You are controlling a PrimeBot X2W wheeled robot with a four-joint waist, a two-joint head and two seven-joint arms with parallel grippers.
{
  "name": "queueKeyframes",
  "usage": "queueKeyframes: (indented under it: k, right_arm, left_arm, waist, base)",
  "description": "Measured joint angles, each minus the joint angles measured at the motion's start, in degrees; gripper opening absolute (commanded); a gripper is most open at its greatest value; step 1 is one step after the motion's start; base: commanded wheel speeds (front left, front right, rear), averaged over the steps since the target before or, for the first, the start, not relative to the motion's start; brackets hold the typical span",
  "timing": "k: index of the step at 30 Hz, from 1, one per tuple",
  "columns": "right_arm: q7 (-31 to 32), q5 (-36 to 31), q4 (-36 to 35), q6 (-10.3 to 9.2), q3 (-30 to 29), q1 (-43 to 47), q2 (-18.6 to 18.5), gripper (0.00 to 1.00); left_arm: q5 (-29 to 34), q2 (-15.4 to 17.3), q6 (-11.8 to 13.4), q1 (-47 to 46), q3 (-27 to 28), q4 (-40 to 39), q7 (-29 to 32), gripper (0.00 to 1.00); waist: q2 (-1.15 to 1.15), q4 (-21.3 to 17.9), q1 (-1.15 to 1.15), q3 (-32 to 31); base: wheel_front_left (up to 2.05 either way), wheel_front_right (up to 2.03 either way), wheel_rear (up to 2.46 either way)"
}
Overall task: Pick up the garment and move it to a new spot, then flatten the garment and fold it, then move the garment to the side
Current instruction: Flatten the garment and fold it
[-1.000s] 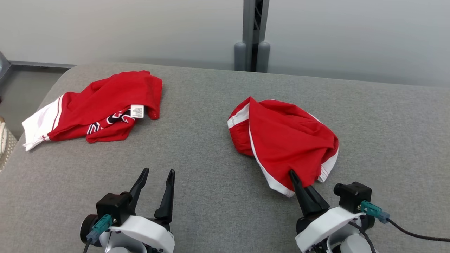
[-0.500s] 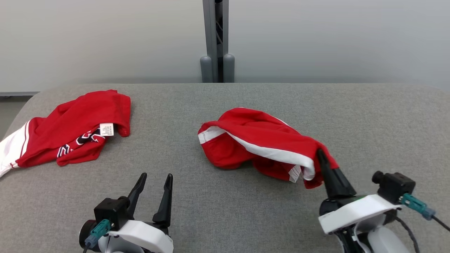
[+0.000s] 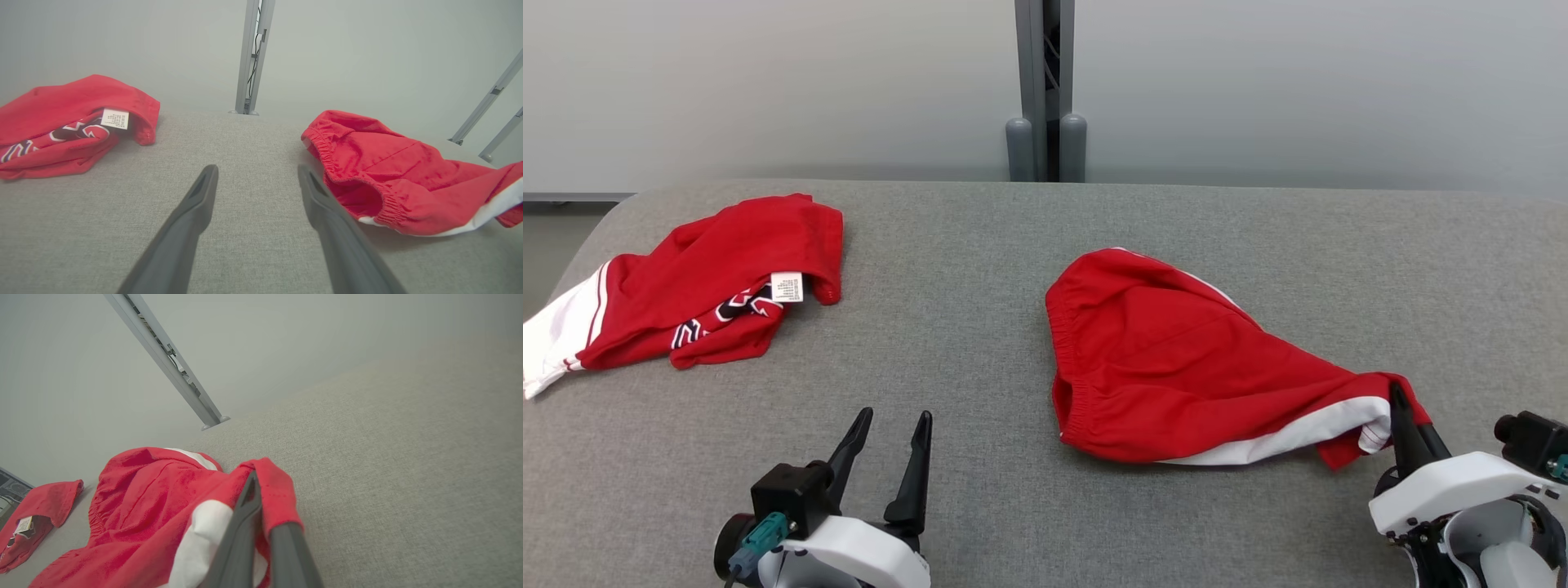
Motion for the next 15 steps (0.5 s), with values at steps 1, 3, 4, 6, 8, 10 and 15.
queueKeyframes:
  k: [1,3,4,6,8,10,15]
  right_arm:
    - [0.22,-0.20,1.52,0.01,-0.85,-0.55,0.01,0.00]
    - [0.59,-1.63,4.89,0.01,-2.00,-1.72,0.01,0.00]
    - [0.59,-2.97,6.47,0.01,-2.61,-2.21,0.01,0.00]
    - [0.55,-4.94,9.49,0.01,-3.34,-3.28,-0.10,0.00]
    - [0.04,-6.19,12.04,0.01,-3.96,-4.35,-0.10,0.00]
    - [-0.63,-7.16,14.00,0.01,-4.09,-5.32,-0.18,0.26]
    - [-1.52,-7.33,16.33,0.01,-1.21,-6.50,-0.43,1.00]
  left_arm:
    - [0.01,-0.03,-0.02,-0.03,-0.05,0.08,0.00,1.00]
    - [0.09,-0.09,-0.21,-0.12,-0.14,0.25,0.00,1.00]
    - [0.11,-0.13,-0.27,-0.19,-0.18,0.27,0.00,1.00]
    - [0.19,-0.19,-0.45,-0.29,-0.30,0.41,0.00,1.00]
    - [0.42,-0.20,-0.49,-0.29,-0.48,0.57,0.00,1.00]
    - [0.45,-0.24,-0.52,-0.29,-0.71,0.74,0.00,1.00]
    - [0.51,-0.41,-0.76,-0.28,-1.33,1.13,0.00,1.00]
  waist:
    - [0.00,0.17,0.00,0.09]
    - [0.00,0.52,0.00,0.26]
    - [0.00,0.69,0.00,0.36]
    - [0.00,1.08,0.00,0.56]
    - [0.00,1.40,0.00,0.70]
    - [0.00,1.60,0.00,0.80]
    - [0.00,1.17,0.00,0.87]
  base:
    - [0.00,0.00,0.00]
    - [0.00,0.00,0.00]
    - [0.00,0.00,0.00]
    - [0.00,0.00,0.00]
    - [0.00,0.00,0.00]
    - [0.00,0.00,0.00]
    - [0.00,0.00,0.00]
